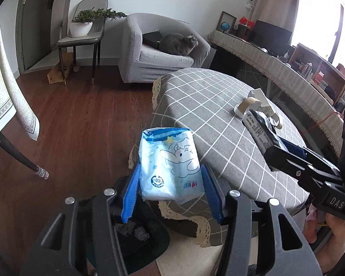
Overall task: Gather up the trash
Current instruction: 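Carry both packs over the green bin and open both tools to drop them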
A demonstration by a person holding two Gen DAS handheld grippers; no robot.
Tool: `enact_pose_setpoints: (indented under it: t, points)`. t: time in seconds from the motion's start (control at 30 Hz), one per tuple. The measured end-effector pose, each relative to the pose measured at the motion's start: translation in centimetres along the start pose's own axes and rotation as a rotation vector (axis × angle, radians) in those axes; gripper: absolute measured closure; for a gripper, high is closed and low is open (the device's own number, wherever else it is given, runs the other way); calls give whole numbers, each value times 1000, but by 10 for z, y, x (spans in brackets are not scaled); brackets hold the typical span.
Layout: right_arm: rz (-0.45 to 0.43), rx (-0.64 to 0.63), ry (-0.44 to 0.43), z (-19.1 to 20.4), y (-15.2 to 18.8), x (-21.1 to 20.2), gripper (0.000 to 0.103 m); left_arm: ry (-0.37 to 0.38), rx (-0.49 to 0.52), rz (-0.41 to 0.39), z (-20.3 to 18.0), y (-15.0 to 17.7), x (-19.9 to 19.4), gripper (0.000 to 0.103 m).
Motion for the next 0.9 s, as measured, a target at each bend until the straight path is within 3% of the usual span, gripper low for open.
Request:
enact_pose_setpoints:
  t: [0.5,0.9]
  points:
    - [53,-58,-83,62,3,32,42,-111,23,169,61,62,22,48]
    - [137,-100,-133,100,11,76,42,-153,7,347,109,113,51,47]
Point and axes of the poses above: each gripper's, at about its wrist camera, not at the fingertips, and x roughly the way its jaws point, z to its left, y to its underside, the point moved 5 cm from there along x, roughly the way its jaws point, and after that the axes turned 2 degrees about -x, right-handed, at the moved point
